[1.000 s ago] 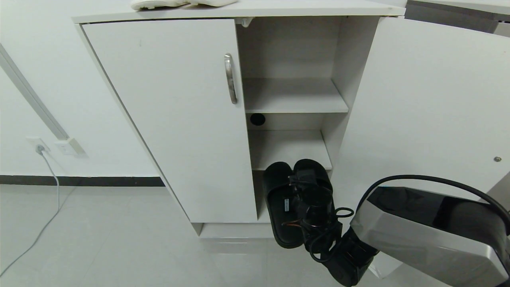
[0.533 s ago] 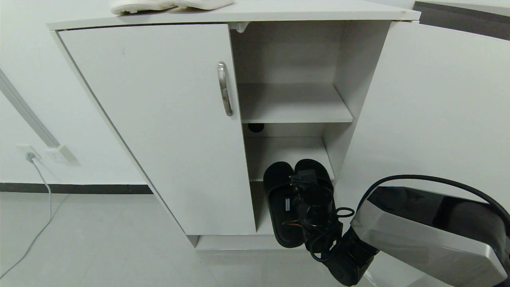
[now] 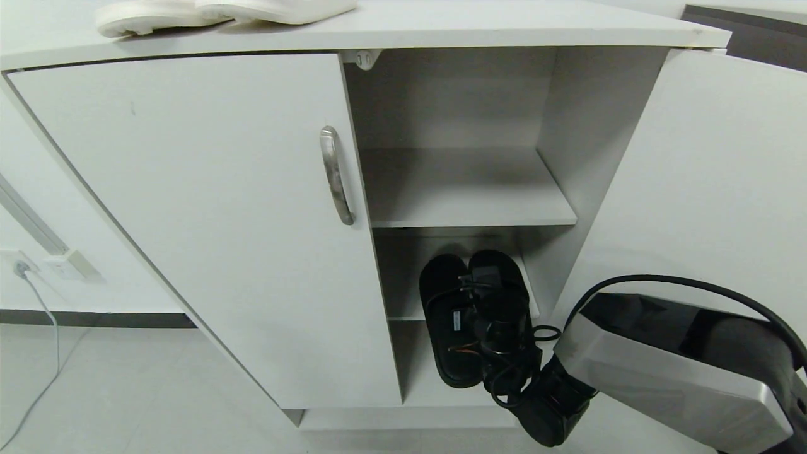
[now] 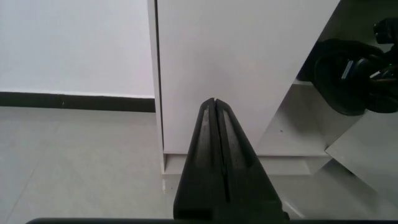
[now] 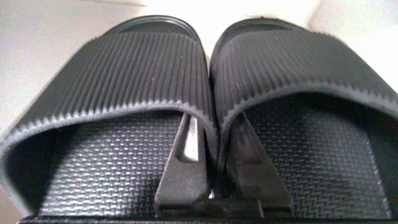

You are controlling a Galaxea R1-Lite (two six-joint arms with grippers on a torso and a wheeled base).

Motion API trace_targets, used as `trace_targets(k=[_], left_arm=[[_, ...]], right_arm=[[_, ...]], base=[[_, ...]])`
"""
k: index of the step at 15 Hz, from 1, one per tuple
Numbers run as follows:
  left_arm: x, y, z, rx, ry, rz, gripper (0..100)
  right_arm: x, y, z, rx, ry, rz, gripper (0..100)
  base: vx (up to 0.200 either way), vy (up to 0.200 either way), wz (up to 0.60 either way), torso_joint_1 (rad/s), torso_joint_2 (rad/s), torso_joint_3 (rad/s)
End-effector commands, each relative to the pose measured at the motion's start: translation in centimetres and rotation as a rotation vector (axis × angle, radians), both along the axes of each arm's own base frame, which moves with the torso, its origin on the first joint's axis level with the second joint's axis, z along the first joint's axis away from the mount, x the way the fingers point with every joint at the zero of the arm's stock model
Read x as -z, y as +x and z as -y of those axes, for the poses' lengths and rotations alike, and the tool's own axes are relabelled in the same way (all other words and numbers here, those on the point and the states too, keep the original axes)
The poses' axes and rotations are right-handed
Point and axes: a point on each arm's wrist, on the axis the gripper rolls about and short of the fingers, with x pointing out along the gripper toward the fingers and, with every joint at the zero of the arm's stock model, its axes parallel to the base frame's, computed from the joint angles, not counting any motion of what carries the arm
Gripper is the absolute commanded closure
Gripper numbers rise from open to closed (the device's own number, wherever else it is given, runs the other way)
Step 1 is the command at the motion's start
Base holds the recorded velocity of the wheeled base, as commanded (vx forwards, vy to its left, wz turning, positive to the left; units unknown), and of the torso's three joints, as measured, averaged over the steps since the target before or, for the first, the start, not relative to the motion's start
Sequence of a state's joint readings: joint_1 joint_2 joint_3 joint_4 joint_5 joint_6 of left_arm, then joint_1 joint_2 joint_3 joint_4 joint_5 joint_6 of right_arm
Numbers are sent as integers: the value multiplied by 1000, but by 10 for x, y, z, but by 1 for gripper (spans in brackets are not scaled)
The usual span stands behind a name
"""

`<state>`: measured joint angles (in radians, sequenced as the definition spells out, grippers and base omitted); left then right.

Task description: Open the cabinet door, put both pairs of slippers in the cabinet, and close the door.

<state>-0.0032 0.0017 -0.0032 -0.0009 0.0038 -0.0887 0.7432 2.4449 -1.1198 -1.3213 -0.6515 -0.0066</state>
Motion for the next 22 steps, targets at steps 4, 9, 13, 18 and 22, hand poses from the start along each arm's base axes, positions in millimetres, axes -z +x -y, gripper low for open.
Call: trace_targets(k=[4,9,13,18,22], left_arm=[[0,0,0,-1,0,-1,100],[0,0,0,-1,-3,-1,100],[0,0,0,-2,-8,-1,100],[0,0,0,-2,-9,1,100],[0,0,0,-4,-8,-1,100]], right_arm=[[1,30,-1,36,15,14,100],[-7,56,-8,56,26,20,100],[-6,67,-8,70,29,9,100],[-8,79,-15,76,25,4,100],[-5,81,-14,79,22,-1,100]], base=[[0,0,0,0,0,0],[0,0,0,0,0,0],[0,0,0,0,0,0],[0,0,0,0,0,0],[0,0,0,0,0,0]])
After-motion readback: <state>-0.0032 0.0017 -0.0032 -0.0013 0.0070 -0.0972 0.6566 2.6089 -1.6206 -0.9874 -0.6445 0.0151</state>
